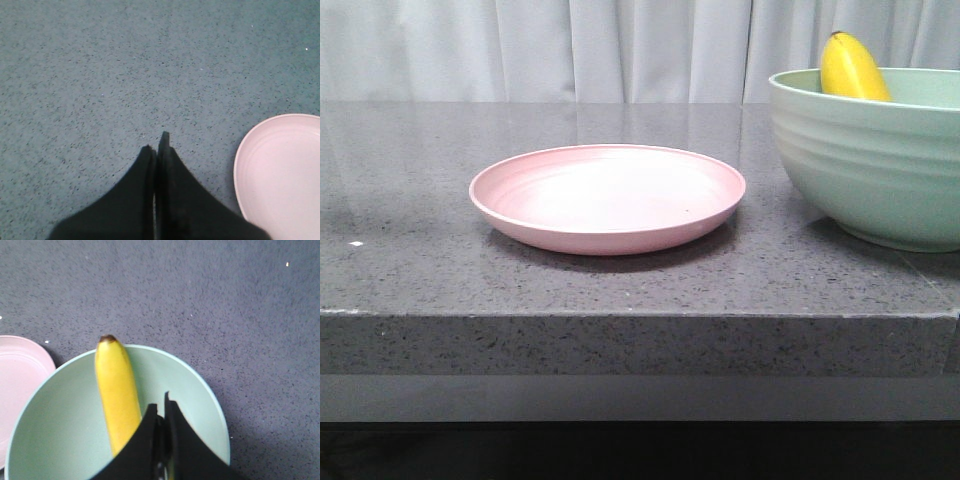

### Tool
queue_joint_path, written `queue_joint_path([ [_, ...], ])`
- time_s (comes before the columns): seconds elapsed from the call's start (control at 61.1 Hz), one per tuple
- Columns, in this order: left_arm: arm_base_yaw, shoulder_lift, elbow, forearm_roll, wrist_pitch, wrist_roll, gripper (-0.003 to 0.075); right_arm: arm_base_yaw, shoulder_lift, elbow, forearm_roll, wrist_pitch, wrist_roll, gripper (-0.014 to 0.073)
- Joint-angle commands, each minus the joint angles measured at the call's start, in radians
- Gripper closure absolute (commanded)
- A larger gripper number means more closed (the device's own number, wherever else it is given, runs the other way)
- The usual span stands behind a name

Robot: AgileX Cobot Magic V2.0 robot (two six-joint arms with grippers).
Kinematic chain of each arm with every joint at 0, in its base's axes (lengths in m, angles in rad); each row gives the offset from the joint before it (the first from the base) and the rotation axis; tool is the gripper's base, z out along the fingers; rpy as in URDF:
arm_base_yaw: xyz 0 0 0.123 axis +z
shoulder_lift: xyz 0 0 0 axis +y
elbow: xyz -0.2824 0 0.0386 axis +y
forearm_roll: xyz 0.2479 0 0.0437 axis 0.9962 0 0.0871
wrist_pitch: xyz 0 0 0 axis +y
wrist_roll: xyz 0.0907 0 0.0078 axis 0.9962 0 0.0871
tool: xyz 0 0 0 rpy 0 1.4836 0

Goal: Transfer banana from pink plate to green bowl

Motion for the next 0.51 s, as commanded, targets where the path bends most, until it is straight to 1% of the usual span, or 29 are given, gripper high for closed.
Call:
queue_joint_path([
  [0.0, 0.017, -0.093, 0.054, 0.027, -0.112, -0.035, 0.0741, 0.026, -0.116, 0.094, 0.007, -0.170, -0.033, 0.0654],
  [0.147, 0.023, -0.252, 0.251, 0.027, -0.261, -0.037, 0.0741, 0.087, -0.283, 0.305, 0.012, -0.342, -0.033, 0.0654],
  [0.229, 0.023, -0.345, 0.361, 0.027, -0.349, -0.037, 0.0741, 0.113, -0.372, 0.405, 0.012, -0.403, -0.033, 0.0654],
  [0.344, 0.023, -0.474, 0.506, 0.027, -0.453, -0.037, 0.0741, 0.125, -0.507, 0.542, 0.013, -0.453, -0.033, 0.0654],
  [0.491, 0.023, -0.638, 0.666, 0.027, -0.514, -0.037, 0.0741, 0.125, -0.669, 0.673, 0.034, -0.472, -0.033, 0.0654],
])
